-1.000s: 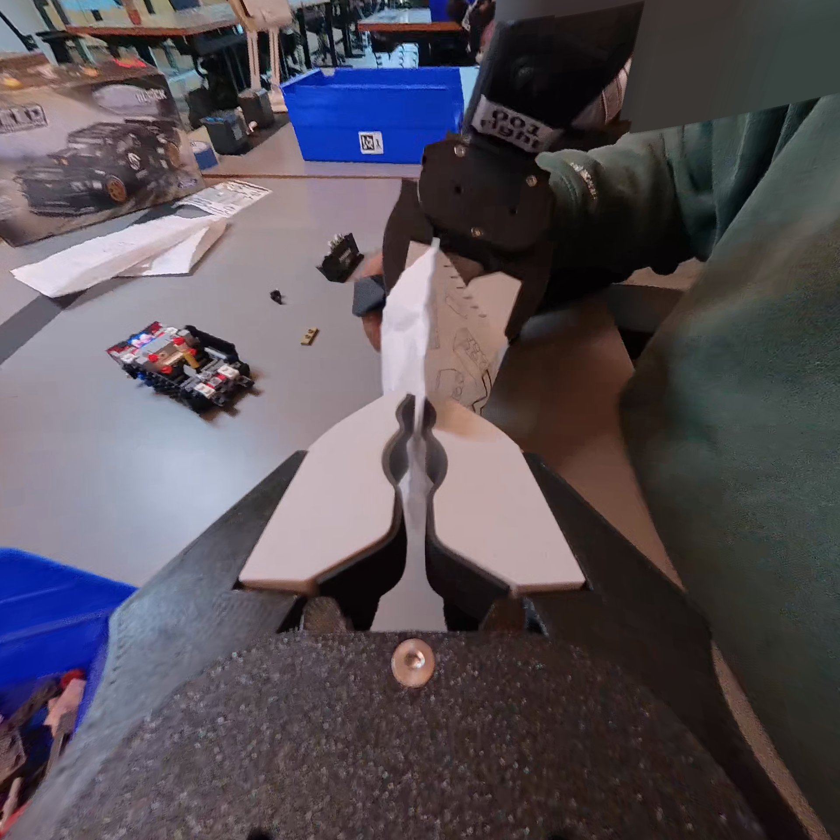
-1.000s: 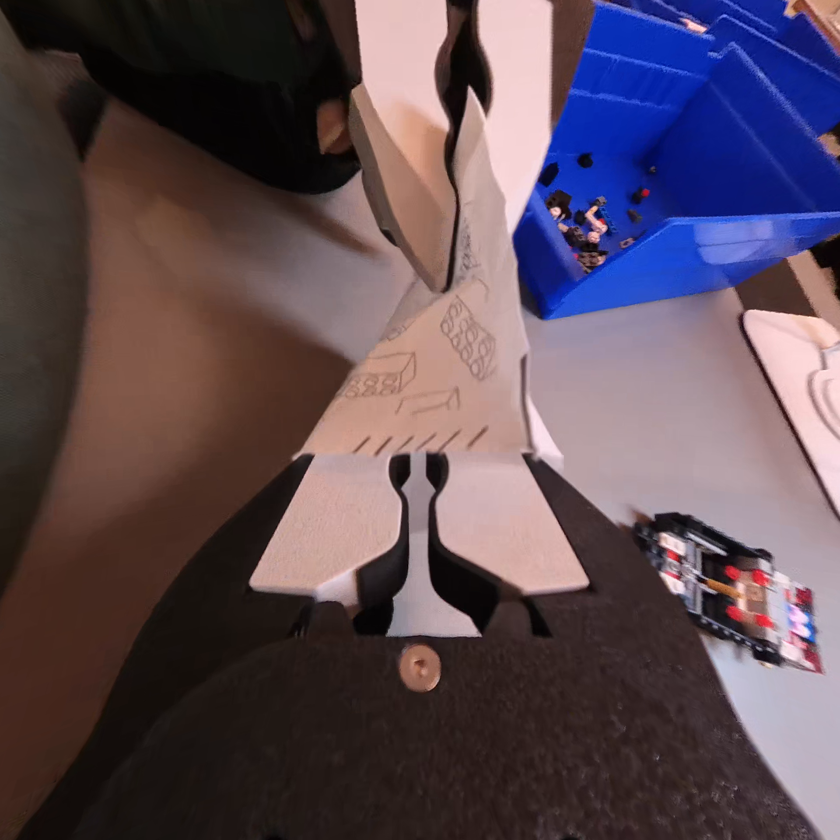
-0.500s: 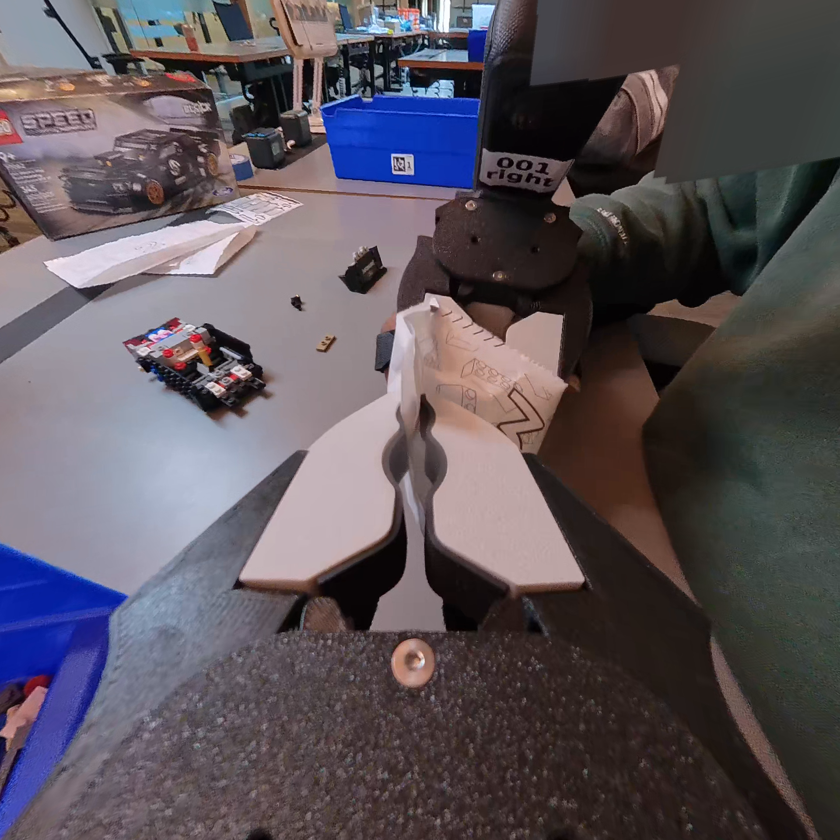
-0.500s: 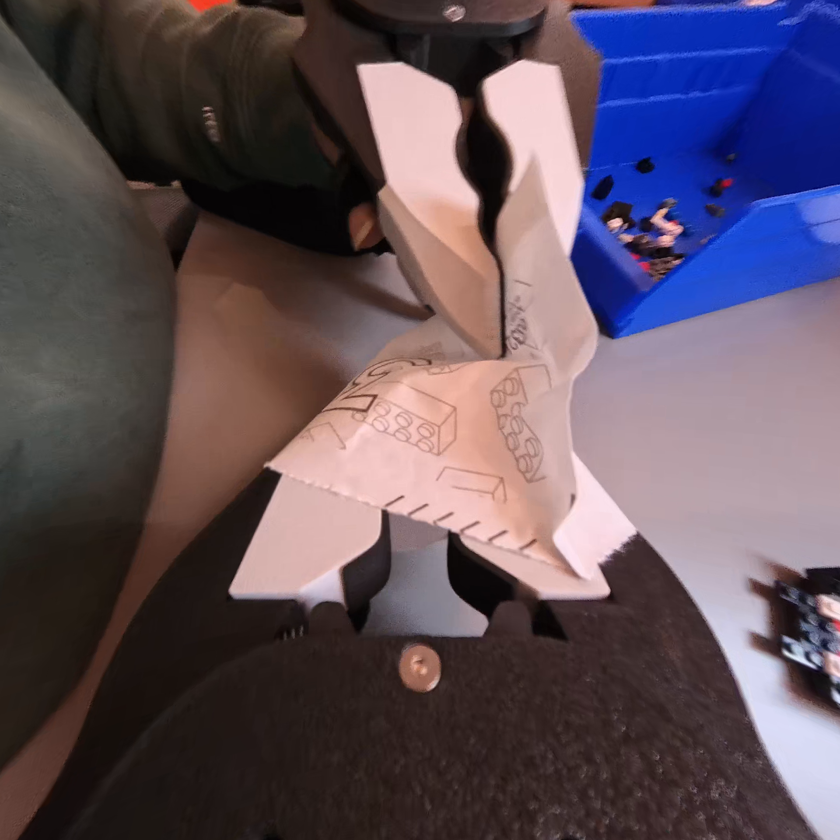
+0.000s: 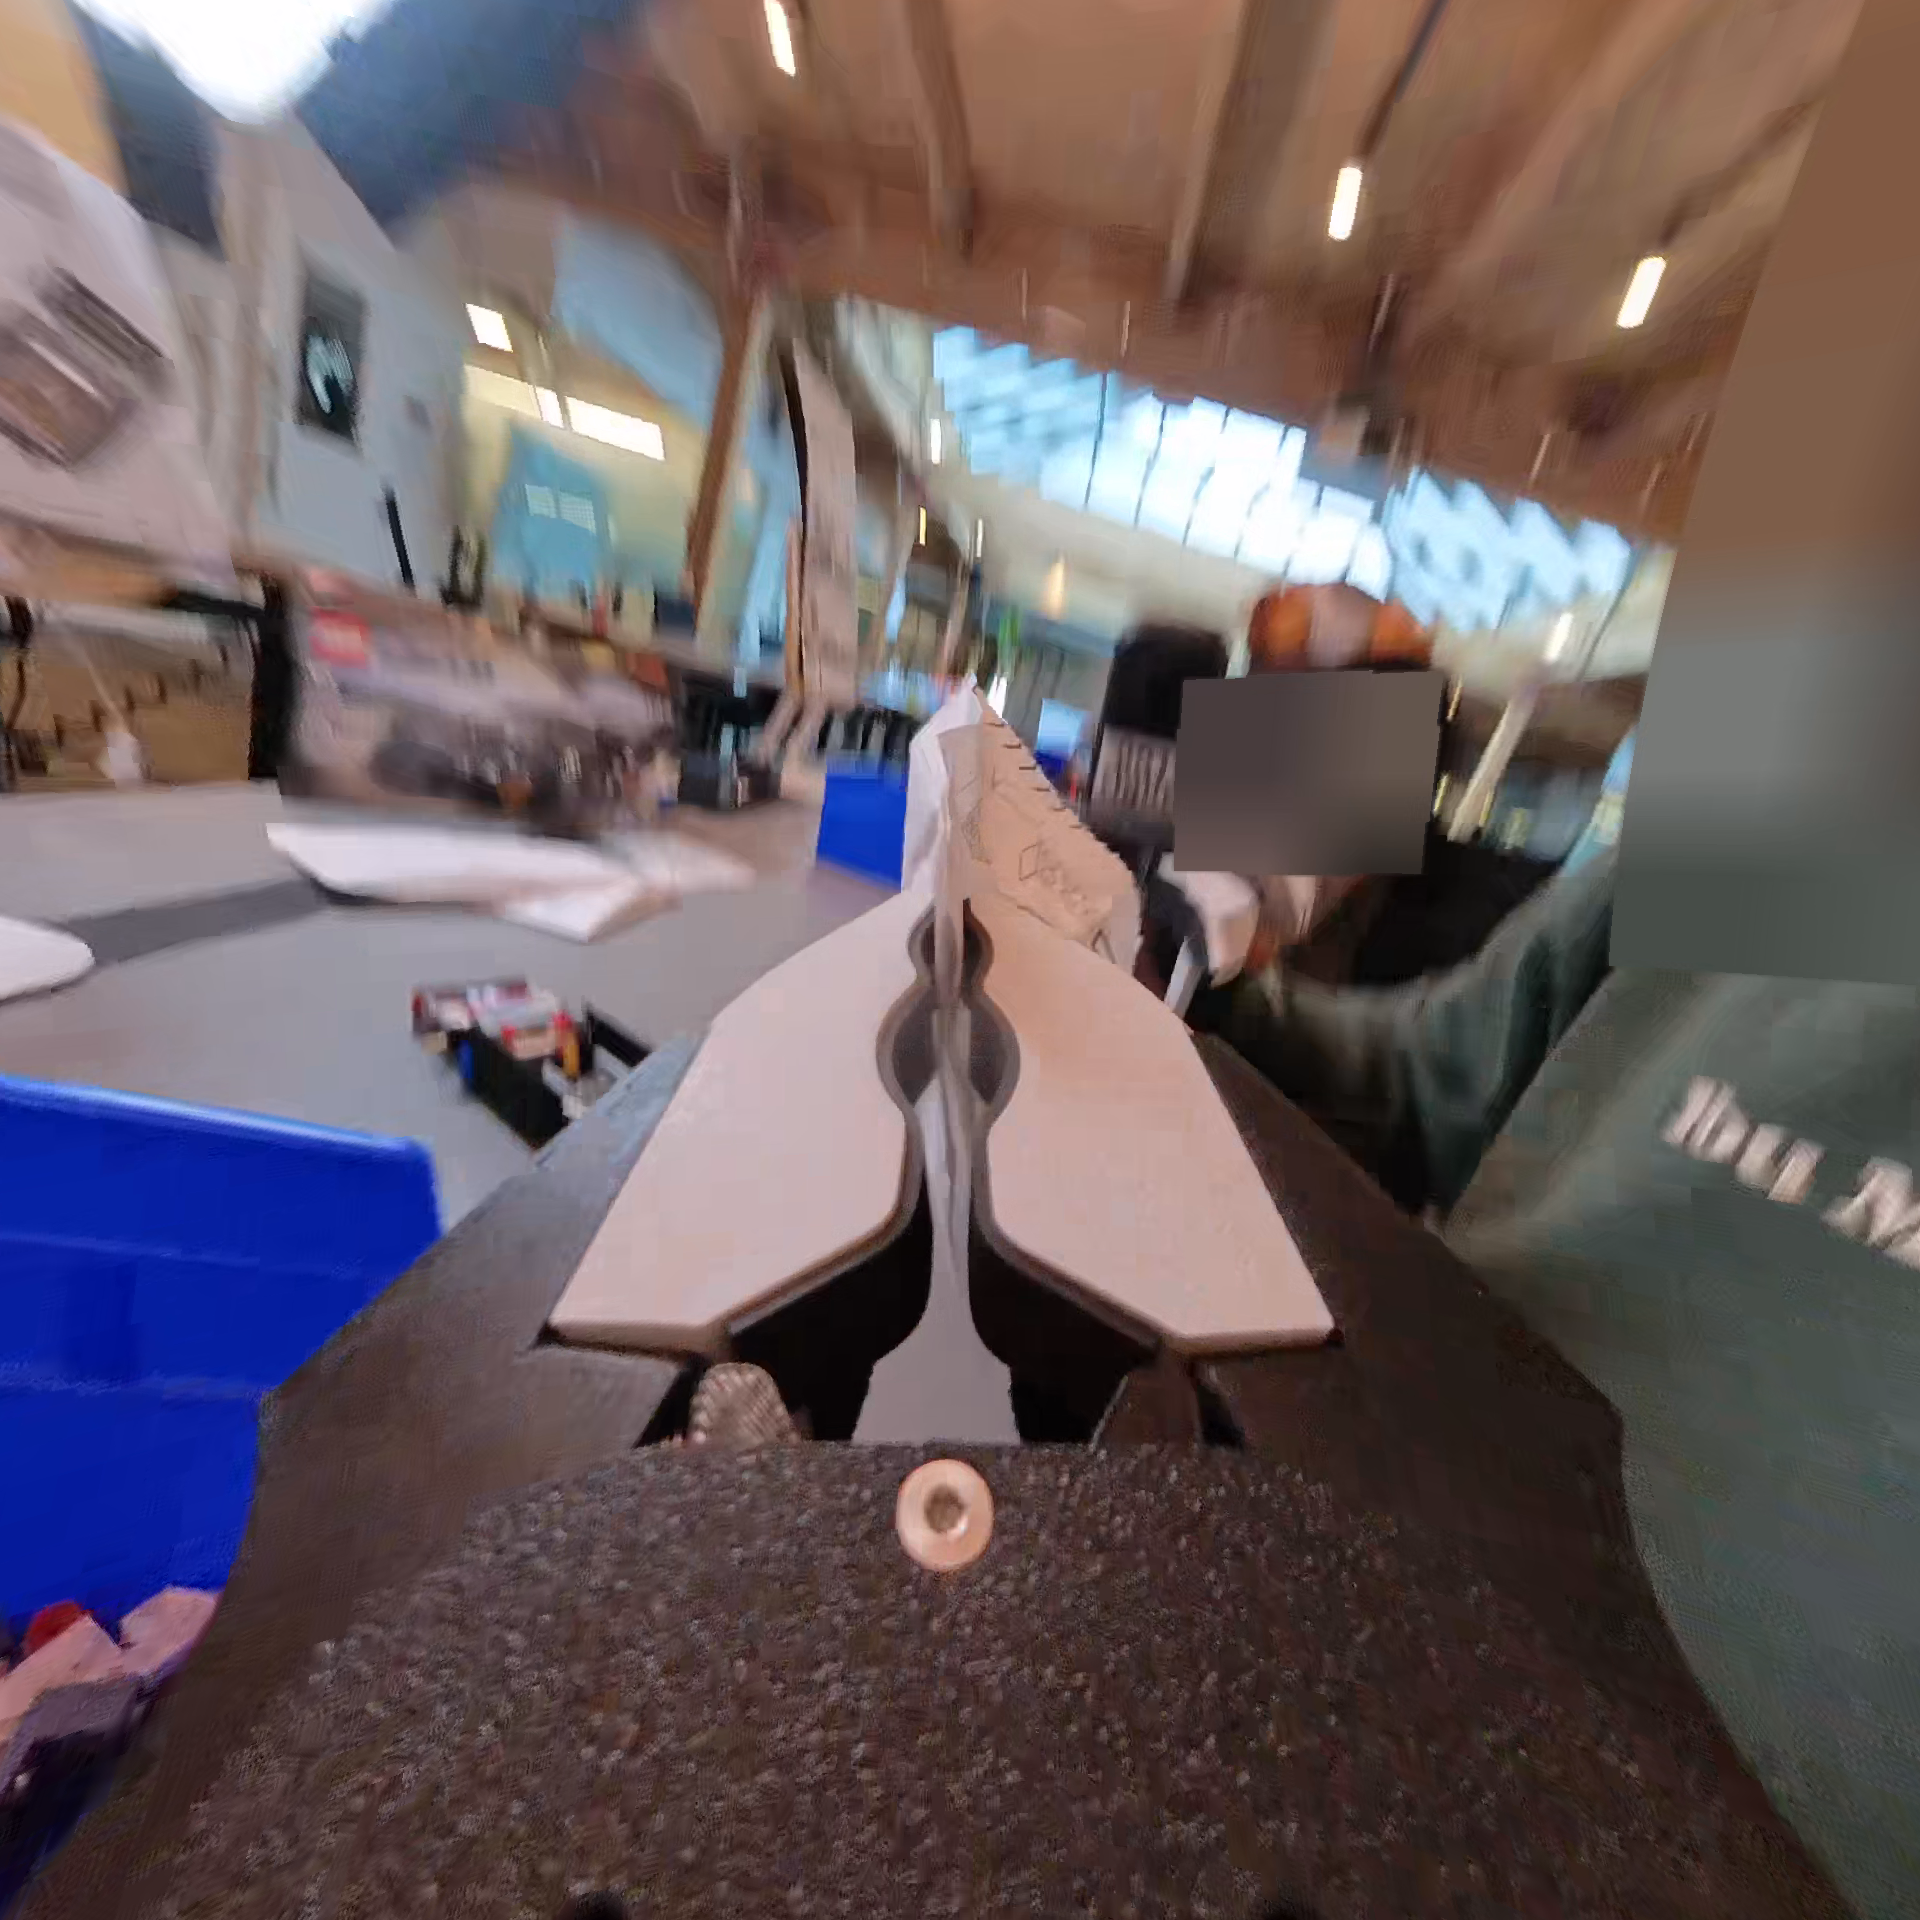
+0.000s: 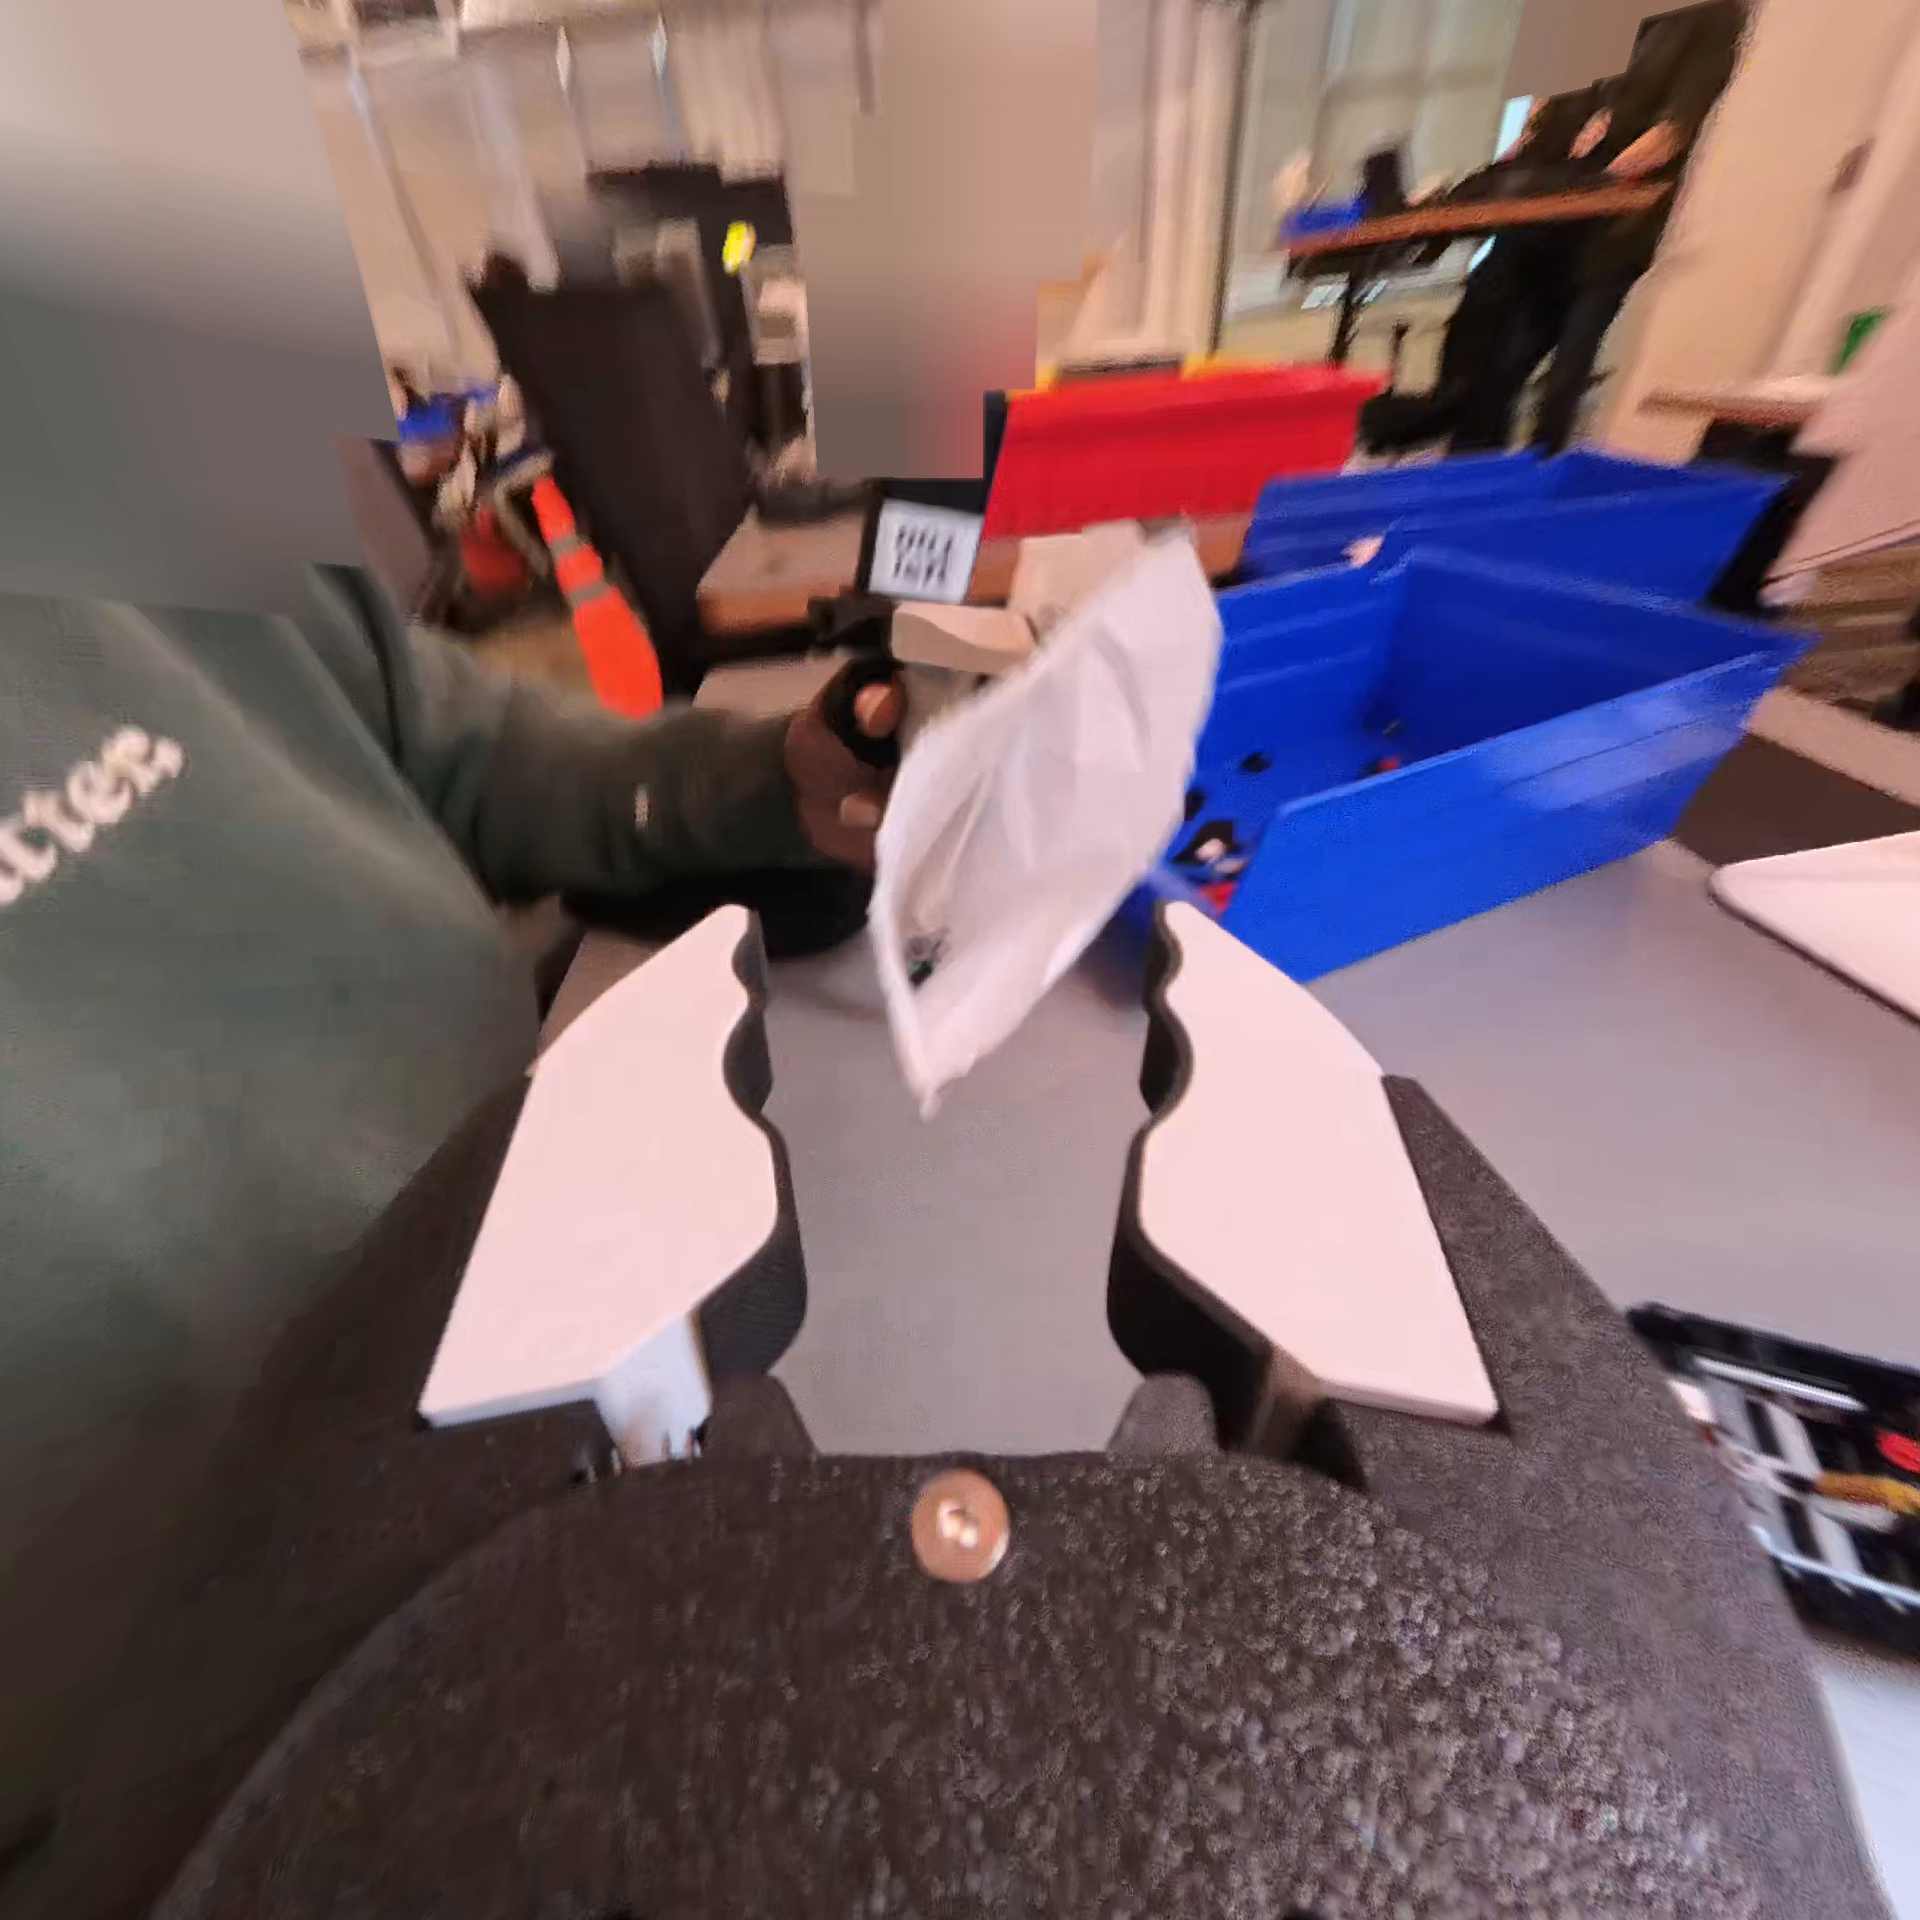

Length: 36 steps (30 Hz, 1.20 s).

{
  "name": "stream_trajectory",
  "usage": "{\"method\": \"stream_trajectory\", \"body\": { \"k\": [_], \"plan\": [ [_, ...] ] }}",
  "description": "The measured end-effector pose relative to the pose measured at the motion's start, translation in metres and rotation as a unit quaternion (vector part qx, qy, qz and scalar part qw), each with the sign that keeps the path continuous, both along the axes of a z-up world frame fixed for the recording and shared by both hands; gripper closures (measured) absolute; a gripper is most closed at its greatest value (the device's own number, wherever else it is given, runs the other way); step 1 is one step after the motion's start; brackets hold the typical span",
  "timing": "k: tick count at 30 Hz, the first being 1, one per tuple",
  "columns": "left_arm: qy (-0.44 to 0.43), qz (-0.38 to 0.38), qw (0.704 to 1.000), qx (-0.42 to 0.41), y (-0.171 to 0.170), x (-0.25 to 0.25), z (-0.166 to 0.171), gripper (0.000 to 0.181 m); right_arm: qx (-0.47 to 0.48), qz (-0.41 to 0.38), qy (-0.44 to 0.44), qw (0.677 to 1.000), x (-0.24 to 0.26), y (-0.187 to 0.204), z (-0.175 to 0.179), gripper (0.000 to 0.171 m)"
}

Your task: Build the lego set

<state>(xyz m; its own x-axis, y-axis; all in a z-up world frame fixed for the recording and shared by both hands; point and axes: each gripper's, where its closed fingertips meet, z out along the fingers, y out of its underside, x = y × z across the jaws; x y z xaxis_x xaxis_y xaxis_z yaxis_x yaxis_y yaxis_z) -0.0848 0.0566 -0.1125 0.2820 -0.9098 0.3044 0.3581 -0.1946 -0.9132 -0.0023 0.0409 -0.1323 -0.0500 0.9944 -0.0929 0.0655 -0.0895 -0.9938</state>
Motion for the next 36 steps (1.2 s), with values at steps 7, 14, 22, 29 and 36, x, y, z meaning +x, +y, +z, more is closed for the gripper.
{"method": "stream_trajectory", "body": {
  "k": [7, 14, 22, 29, 36],
  "plan": [
    [-0.219, 0.042, 0.975, 0.009, 0.010, -0.056, 0.040, 0.181, -0.079, -0.038, 0.072, 0.994, -0.029, 0.003, -0.002, 0.119],
    [-0.230, 0.062, 0.971, 0.024, 0.008, -0.059, 0.043, 0.181, -0.080, -0.042, 0.106, 0.990, -0.057, -0.001, 0.024, 0.149],
    [-0.207, 0.055, 0.976, 0.030, 0.006, -0.052, 0.041, 0.180, -0.051, -0.049, 0.089, 0.994, -0.055, 0.005, 0.029, 0.171],
    [0.016, 0.149, 0.988, -0.021, 0.021, -0.078, 0.049, 0.170, 0.021, -0.086, 0.043, 0.995, -0.012, 0.036, 0.038, 0.171],
    [0.416, 0.387, 0.786, -0.242, 0.087, -0.265, -0.021, 0.133, 0.034, -0.118, -0.051, 0.991, 0.025, 0.066, -0.008, 0.171]
  ]
}}
